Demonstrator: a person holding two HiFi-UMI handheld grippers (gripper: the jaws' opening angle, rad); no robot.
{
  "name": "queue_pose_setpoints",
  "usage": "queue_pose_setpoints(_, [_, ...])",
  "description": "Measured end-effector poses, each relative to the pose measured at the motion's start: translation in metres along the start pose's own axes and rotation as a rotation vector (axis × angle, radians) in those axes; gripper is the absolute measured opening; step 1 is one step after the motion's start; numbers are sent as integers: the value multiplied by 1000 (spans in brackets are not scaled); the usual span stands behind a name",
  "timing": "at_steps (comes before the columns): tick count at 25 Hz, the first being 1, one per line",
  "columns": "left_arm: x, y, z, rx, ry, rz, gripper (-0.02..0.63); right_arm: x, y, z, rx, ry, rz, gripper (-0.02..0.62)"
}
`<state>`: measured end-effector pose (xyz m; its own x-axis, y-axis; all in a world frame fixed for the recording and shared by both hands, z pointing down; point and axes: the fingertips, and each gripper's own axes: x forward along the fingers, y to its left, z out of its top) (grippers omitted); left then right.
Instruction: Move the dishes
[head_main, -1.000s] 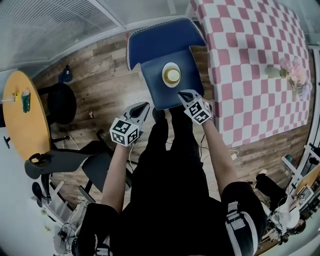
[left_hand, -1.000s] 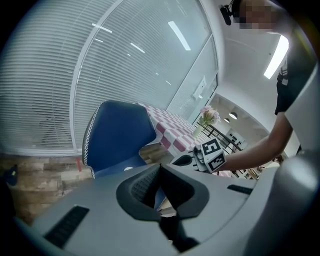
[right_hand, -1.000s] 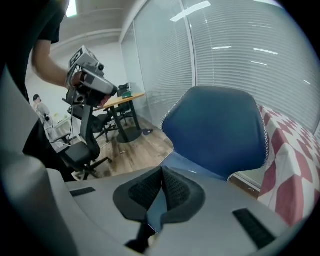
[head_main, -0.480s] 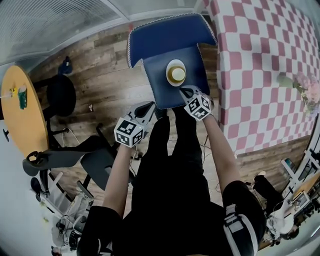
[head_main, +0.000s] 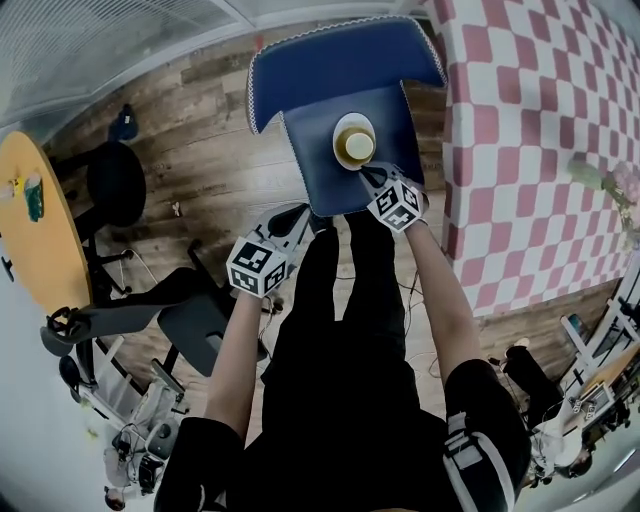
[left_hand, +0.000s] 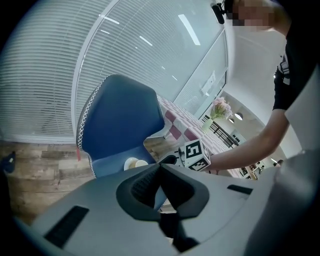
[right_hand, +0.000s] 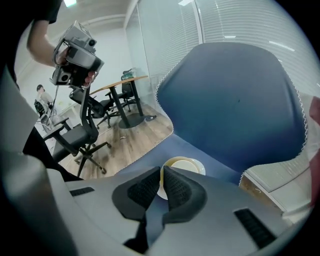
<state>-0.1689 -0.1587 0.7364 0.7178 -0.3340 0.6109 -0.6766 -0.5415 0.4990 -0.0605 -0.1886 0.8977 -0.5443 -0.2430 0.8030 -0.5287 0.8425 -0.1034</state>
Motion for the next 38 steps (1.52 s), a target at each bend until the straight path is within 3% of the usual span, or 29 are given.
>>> queue_pose_setpoints(20, [33,30,-24,-43,22,9,21,81,-22,-36,-99,117,7,64])
queue_pose_setpoints(30, [40,41,-30,-47,32,11,21,105,-27,-51,-165,175,-38,63])
queue_pose_setpoints(38, [26,37,-30,-54,26,15,21,96,-32,-38,-212,177,-88,41])
